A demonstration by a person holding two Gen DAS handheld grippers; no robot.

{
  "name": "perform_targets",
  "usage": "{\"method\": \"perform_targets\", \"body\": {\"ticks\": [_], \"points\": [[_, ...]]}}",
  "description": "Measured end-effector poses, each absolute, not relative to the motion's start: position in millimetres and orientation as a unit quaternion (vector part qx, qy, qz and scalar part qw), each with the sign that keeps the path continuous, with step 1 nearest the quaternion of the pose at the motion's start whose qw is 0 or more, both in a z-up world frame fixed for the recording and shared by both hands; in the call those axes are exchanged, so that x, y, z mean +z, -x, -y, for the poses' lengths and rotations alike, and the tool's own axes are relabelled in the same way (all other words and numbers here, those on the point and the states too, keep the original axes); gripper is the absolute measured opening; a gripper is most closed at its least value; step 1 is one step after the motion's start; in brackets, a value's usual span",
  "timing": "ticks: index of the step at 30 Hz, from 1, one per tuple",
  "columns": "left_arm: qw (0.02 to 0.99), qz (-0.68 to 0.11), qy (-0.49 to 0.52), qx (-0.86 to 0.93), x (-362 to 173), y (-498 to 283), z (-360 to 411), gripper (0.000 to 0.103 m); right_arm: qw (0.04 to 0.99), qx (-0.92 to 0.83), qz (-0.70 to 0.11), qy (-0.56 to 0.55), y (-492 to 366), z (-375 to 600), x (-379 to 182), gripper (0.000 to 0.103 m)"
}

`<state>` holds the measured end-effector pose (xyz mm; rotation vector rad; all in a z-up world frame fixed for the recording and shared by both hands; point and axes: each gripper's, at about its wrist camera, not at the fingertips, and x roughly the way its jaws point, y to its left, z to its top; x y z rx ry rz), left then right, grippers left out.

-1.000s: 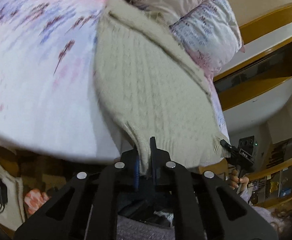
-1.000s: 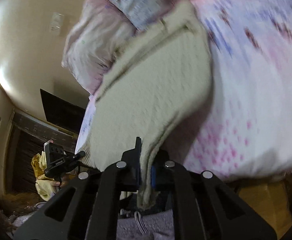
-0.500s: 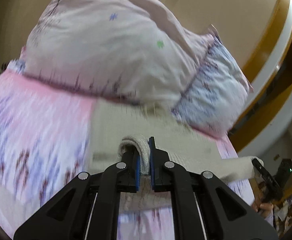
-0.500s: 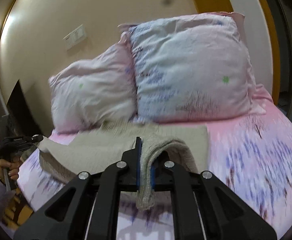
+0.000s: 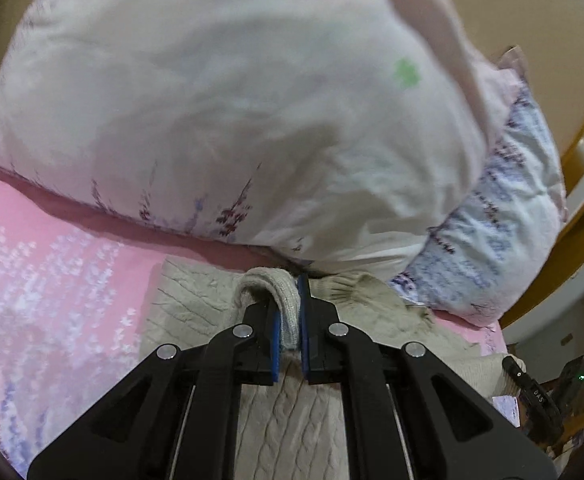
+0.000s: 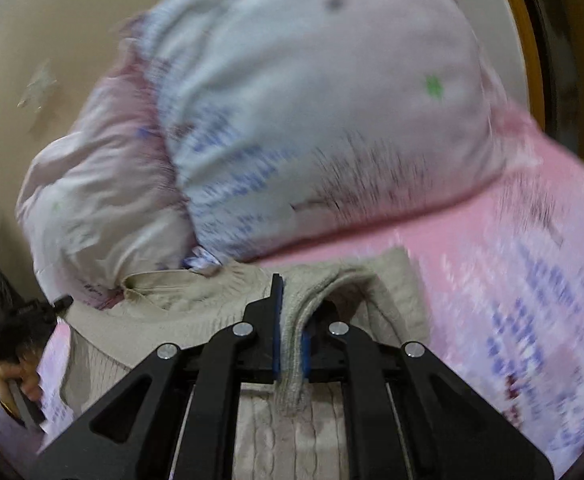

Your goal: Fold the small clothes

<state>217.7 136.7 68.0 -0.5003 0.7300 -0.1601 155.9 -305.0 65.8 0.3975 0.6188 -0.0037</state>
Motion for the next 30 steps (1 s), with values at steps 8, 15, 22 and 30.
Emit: {"method": "perform_targets", "body": {"ticks": [8, 15, 22, 30], "points": [[0.895, -0.377, 0.23, -0.061, 41, -243, -126, 0.006, 0.898, -0.045, -0.343, -0.271, -184, 323, 37, 0.009], [0.879, -0.406, 0.241, -0.059, 26, -256, -118, 0.008, 0.871, -0.056, -0.364, -0.325, -193, 328, 27, 0.053], [0.887, -0.385, 0.242, -0.08, 50, -223, -131, 0.065, 0.9, -0.075, -0.336, -0.266, -151, 340, 59, 0.06], [0.891, -0.395, 0.148, -0.168, 56, -160, -117, 0.065, 0.893, -0.072, -0.395, -0.205, -111, 350, 50, 0.046]]}}
